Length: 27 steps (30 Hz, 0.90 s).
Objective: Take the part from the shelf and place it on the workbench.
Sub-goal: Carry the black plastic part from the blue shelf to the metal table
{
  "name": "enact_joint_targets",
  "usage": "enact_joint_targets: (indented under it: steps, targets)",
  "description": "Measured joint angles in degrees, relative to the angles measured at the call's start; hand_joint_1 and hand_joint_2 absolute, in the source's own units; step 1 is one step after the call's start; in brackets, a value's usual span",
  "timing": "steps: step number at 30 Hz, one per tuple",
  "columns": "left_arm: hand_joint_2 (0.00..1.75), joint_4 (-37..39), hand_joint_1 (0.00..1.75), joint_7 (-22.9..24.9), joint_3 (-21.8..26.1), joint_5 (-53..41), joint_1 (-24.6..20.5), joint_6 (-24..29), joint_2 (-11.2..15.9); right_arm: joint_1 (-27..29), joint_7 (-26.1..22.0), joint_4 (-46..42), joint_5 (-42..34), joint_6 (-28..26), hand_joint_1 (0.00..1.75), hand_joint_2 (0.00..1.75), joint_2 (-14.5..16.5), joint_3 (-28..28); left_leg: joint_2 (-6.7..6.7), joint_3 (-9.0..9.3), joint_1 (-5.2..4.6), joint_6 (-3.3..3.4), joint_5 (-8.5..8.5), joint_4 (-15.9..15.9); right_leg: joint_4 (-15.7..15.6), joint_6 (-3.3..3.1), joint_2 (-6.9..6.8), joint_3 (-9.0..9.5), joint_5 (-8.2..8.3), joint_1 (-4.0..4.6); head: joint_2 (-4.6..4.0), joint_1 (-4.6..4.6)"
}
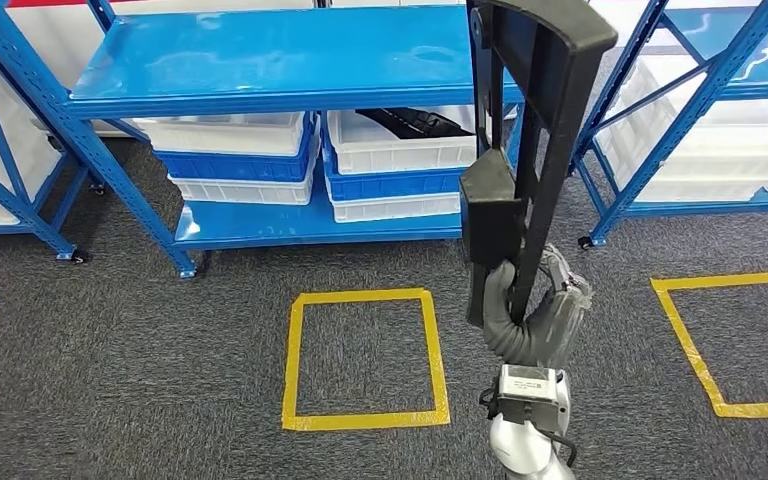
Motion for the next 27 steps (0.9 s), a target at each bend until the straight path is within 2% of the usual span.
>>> enact_joint_targets:
  steps: [1,2,3,4,5,6,7,8,9,10,11,12,13,14,15,17,18,19,21,22,23,24,25,26,27]
  targets:
    - [1.75,0.0,0.0,-0.26,0.02,0.33,0.05,0.16,-0.02,-0.06,0.36,0.02,-0.43,0.23,1.75,1.75,-0.13,-0.09,-0.02,-0.14,0.01,-0.33,0.48,-0.05,-0.17,-0.41,0.02,-0.38,0.13,0.15,0.0,-0.04]
    - [1.75,-0.01,0.0,-0.44,0.06,0.82,0.11,0.36,-0.03,-0.3,0.8,0.13,-0.9,0.62,1.75,1.75,-0.28,-0.15,-0.11,-0.39,0.1,-0.65,0.4,0.08,0.0,-0.85,-0.06,-0.8,0.51,-0.16,0.0,-0.06]
    - [1.75,-0.01,0.0,-0.56,0.14,1.45,0.16,0.58,-0.03,-0.75,1.27,0.28,-1.34,1.22,1.75,1.75,-0.42,-0.18,-0.22,-0.83,0.19,-0.94,-0.51,0.7,0.1,-1.51,-0.13,-1.29,0.96,-0.41,-0.01,-0.12]
    - [1.75,-0.02,0.0,-0.65,0.31,2.18,0.2,0.76,-0.04,-1.41,1.83,0.5,-1.69,2.13,1.75,1.75,-0.5,-0.19,-0.35,-1.48,0.3,-1.22,-2.56,2.34,0.13,-2.3,-0.21,-1.93,1.54,-0.69,-0.01,-0.27]
    - [1.75,-0.02,0.0,-0.73,0.54,2.97,0.2,0.9,-0.05,-2.18,2.31,0.75,-1.92,3.13,1.75,1.75,-0.52,-0.18,-0.47,-2.32,0.45,-1.44,-5.38,4.96,0.22,-2.95,-0.29,-2.47,2.17,-0.84,-0.01,-0.4]
    - [1.75,-0.02,0.0,-0.81,0.9,3.84,0.18,0.95,-0.09,-3.06,2.77,1.2,-2.09,4.4,1.75,1.75,-0.44,-0.11,-0.53,-3.2,0.52,-1.63,-8.25,8.46,0.32,-3.42,-0.3,-3.29,2.8,-0.62,0.0,-0.49]
    - [1.75,-0.02,0.0,-0.89,1.36,4.68,0.15,0.94,-0.14,-3.98,3.13,1.79,-2.23,5.7,1.75,1.75,-0.26,0.0,-0.58,-3.95,0.6,-1.8,-10.4,12.14,0.48,-3.67,-0.32,-4.16,3.42,-0.43,0.0,-0.54]
    - [1.75,-0.02,0.0,-0.99,1.85,5.42,0.11,0.93,-0.19,-4.95,3.36,2.54,-2.33,6.93,1.75,1.75,0.04,0.13,-0.6,-4.21,0.65,-1.92,-11.11,14.93,0.71,-3.73,-0.32,-5.08,4.01,-0.25,0.0,-0.53]
    - [1.75,-0.03,0.0,-1.07,2.43,6.1,0.05,0.92,-0.23,-5.97,3.54,3.47,-2.43,8.21,1.75,1.75,0.47,0.26,-0.6,-3.75,0.7,-1.97,-10.54,16.28,1.06,-3.71,-0.32,-6.09,4.53,-0.12,-0.01,-0.52]
    - [1.75,-0.04,0.0,-1.15,2.95,6.56,-0.02,0.9,-0.25,-6.96,3.63,4.32,-2.56,9.26,1.75,1.75,0.9,0.38,-0.59,-2.37,0.73,-1.93,-9.03,15.7,1.49,-3.64,-0.31,-7.11,4.98,-0.05,-0.01,-0.53]
    - [1.75,-0.08,0.0,-1.21,3.42,6.89,-0.11,0.88,-0.26,-7.95,3.67,5.11,-2.7,10.16,1.75,1.75,1.35,0.47,-0.6,-0.04,0.75,-1.81,-7.43,13.23,1.99,-3.52,-0.3,-8.11,5.38,-0.02,-0.01,-0.55]
    - [1.75,-0.16,0.0,-1.26,3.87,7.08,-0.21,0.83,-0.26,-8.89,3.67,5.81,-2.86,10.81,1.75,1.75,1.77,0.53,-0.66,2.72,0.72,-1.61,-7.03,9.52,2.43,-3.32,-0.31,-8.95,5.78,0.01,-0.01,-0.56]
    - [1.75,-0.27,0.0,-1.31,4.23,7.14,-0.3,0.76,-0.26,-9.75,3.68,6.37,-3.02,11.21,1.75,1.75,2.12,0.57,-0.77,5.19,0.6,-1.36,-7.24,5.81,2.72,-3.03,-0.34,-9.54,6.17,0.05,0.0,-0.53]
    - [1.75,-0.36,0.0,-1.34,4.56,7.21,-0.34,0.67,-0.26,-10.53,3.67,6.86,-3.13,11.45,1.75,1.75,2.44,0.58,-0.9,6.81,0.41,-1.05,-7.76,3.06,2.81,-2.67,-0.42,-9.85,6.62,0.08,0.0,-0.47]
    - [1.75,-0.44,0.0,-1.37,4.82,7.25,-0.37,0.59,-0.27,-11.18,3.67,7.28,-3.19,11.61,1.75,1.75,2.75,0.6,-1.02,7.51,0.16,-0.73,-8.33,1.53,2.74,-2.28,-0.5,-9.99,7.13,0.02,-0.01,-0.51]
    - [1.75,-0.45,0.0,-1.38,5.15,7.23,-0.34,0.49,-0.34,-12.03,3.65,7.95,-3.22,11.84,1.75,1.75,3.1,0.62,-0.92,6.96,-0.02,0.13,-7.2,0.8,2.39,-1.55,-0.58,-10.19,8.11,0.06,-0.01,-0.59]
    - [1.75,-0.45,0.0,-1.36,5.25,7.08,-0.39,0.44,-0.4,-12.24,3.65,8.23,-3.25,11.88,1.75,1.75,3.19,0.61,-0.76,6.49,0.03,0.57,-6.4,0.37,2.63,-1.43,-0.5,-10.64,7.78,0.14,-0.01,-0.69]
    - [1.75,-0.46,0.0,-1.29,5.32,6.83,-0.45,0.37,-0.45,-12.35,3.65,8.46,-3.27,11.89,1.75,1.75,3.19,0.58,-0.58,5.74,0.16,1.08,-5.4,-0.01,3.59,-1.56,-0.4,-11.32,6.44,0.23,-0.01,-0.55]
    - [1.75,-0.49,0.0,-1.09,5.38,6.17,-0.54,0.11,-0.5,-12.29,3.66,8.76,-3.32,11.82,1.75,1.75,3.11,0.52,-0.33,3.96,0.23,1.61,-3.53,-0.4,8.3,-2.28,-0.25,-12.92,1.29,0.12,-0.01,-0.28]
    - [1.75,-0.5,0.0,-0.99,5.39,5.85,-0.53,-0.05,-0.5,-12.16,3.66,8.81,-3.33,11.75,1.75,1.75,3.01,0.48,-0.26,2.89,0.23,1.7,-2.69,-0.36,11.66,-2.41,-0.24,-13.46,-1.11,-0.05,-0.01,-0.09]
    - [1.75,-0.5,0.0,-0.91,5.39,5.56,-0.5,-0.21,-0.5,-11.94,3.67,8.82,-3.33,11.62,1.75,1.75,2.86,0.42,-0.18,1.79,0.23,1.6,-1.83,-0.33,14.91,-2.11,-0.24,-13.59,-2.29,-0.23,-0.01,-0.03]
    - [1.75,-0.5,0.0,-0.87,5.39,5.28,-0.47,-0.42,-0.5,-11.68,3.65,8.82,-3.31,11.46,1.75,1.75,2.66,0.33,-0.1,0.68,0.24,1.48,-0.96,-0.28,17.26,-1.43,-0.24,-13.2,-2.13,-0.4,-0.01,0.0]
    - [1.75,-0.5,0.0,-0.85,5.39,5.04,-0.45,-0.58,-0.51,-11.35,3.61,8.81,-3.29,11.28,1.75,1.75,2.45,0.23,-0.02,-0.51,0.29,1.29,-0.07,-0.2,18.1,-0.48,-0.25,-12.1,-0.79,-0.58,-0.01,0.05]
    - [1.75,-0.5,0.0,-0.84,5.38,4.84,-0.44,-0.75,-0.52,-11.01,3.54,8.81,-3.27,11.11,1.75,1.75,2.27,0.13,0.05,-1.63,0.36,1.04,0.76,-0.09,17.13,0.38,-0.25,-10.18,0.89,-0.78,-0.01,0.05]
    - [1.75,-0.51,0.0,-0.84,5.38,4.67,-0.43,-0.91,-0.53,-10.68,3.43,8.76,-3.25,10.96,1.75,1.75,2.12,0.03,0.08,-2.61,0.42,0.71,1.51,0.12,14.13,0.86,-0.24,-7.38,1.57,-1.03,-0.01,0.05]
